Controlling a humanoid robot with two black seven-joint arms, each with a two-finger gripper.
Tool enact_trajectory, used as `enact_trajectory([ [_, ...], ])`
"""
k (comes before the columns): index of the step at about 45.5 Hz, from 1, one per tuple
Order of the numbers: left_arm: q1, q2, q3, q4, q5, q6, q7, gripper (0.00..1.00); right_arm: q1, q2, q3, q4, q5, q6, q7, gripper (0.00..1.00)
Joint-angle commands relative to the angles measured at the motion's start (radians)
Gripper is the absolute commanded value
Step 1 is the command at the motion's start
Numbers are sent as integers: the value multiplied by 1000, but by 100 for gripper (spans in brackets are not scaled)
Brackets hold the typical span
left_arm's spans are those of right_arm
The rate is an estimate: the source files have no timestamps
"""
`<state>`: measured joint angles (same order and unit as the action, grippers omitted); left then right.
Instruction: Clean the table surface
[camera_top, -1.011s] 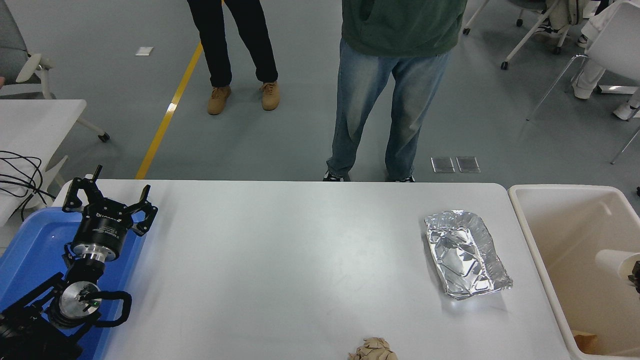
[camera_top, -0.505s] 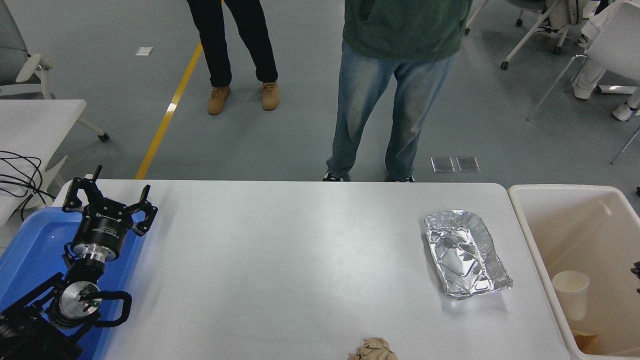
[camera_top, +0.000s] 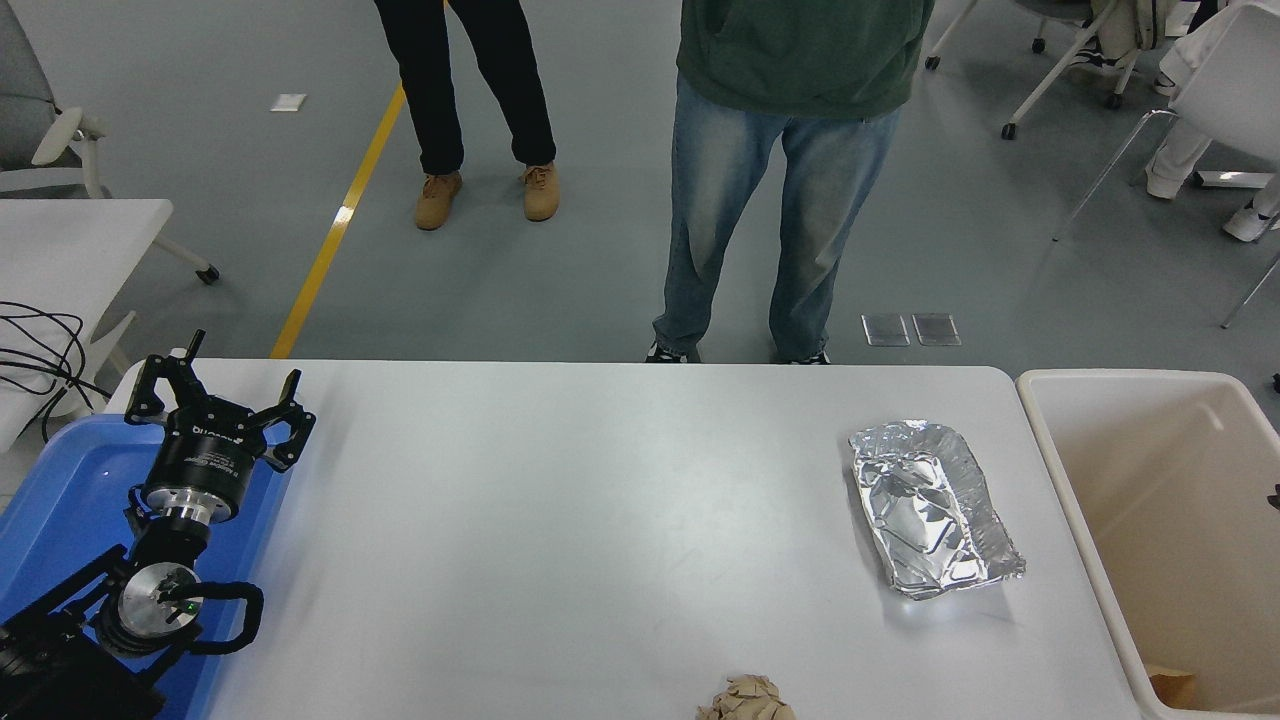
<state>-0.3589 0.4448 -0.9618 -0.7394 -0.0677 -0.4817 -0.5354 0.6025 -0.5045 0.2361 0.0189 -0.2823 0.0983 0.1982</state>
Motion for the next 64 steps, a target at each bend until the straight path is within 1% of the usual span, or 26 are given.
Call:
enact_trajectory([
  [1,0,0,0,0,0,0,0,99,16,-25,3,-1,67,11,0,98],
  [9,0,0,0,0,0,0,0,99,17,-20,43,19,192,8,1,98],
  [18,0,0,0,0,0,0,0,99,11,-31,163,137,198,9,6,99],
  [22,0,0,0,0,0,0,0,99,7,-37,253,216,198,12,7,99],
  [27,0,0,0,0,0,0,0,99,-20,-29,448,340,198,14,10,99],
  [30,0,0,0,0,0,0,0,99,-59,-28,566,412,198,18,13,99],
  [35,0,0,0,0,0,0,0,99,-70,-28,657,486,198,35,15,99],
  [40,0,0,0,0,0,0,0,99,-72,-17,703,504,198,90,17,99],
  [51,0,0,0,0,0,0,0,99,-78,89,891,506,198,162,26,99],
  [54,0,0,0,0,0,0,0,99,-75,122,898,507,198,188,44,99],
  [59,1,0,0,0,0,0,0,99,-64,135,884,504,198,219,50,99],
  [64,0,0,0,0,0,0,0,99,-40,139,876,497,198,219,49,99],
])
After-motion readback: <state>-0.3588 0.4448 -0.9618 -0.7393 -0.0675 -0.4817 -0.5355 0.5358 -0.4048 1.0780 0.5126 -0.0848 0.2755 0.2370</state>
